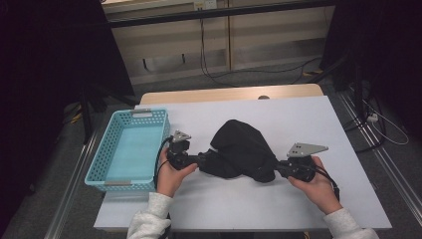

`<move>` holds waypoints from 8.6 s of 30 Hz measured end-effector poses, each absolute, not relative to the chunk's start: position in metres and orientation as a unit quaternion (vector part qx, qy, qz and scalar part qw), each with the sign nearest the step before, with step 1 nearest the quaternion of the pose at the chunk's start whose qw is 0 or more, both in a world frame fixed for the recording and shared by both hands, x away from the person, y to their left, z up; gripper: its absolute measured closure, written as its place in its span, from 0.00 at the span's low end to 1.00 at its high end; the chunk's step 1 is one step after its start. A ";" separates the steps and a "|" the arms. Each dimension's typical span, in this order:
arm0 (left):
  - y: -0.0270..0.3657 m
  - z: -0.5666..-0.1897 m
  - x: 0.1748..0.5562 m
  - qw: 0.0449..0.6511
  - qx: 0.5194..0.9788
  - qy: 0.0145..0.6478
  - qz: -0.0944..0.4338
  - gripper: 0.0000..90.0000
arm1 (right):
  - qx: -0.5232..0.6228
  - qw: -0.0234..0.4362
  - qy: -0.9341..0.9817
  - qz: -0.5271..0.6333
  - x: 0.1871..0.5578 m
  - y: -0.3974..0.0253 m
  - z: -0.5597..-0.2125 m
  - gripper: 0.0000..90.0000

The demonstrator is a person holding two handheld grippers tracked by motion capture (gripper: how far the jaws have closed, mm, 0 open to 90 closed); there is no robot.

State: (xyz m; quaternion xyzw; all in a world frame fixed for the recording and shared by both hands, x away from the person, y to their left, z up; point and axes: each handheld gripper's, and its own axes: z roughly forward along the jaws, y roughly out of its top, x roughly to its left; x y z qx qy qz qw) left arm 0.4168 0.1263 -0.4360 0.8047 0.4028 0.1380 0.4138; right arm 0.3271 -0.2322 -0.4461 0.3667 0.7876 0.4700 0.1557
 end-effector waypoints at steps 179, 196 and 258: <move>0.148 -0.413 0.425 0.389 0.770 0.497 0.097 1.00 | 0.299 0.150 0.852 0.402 0.295 -0.212 -0.470 0.48; 0.149 -0.415 0.426 0.391 0.771 0.495 0.085 1.00 | 0.335 0.164 0.801 0.469 0.299 -0.247 -0.447 0.99; 0.104 -0.453 0.427 0.377 0.833 0.399 0.074 0.86 | 0.437 0.221 0.744 0.454 0.319 -0.277 -0.451 0.99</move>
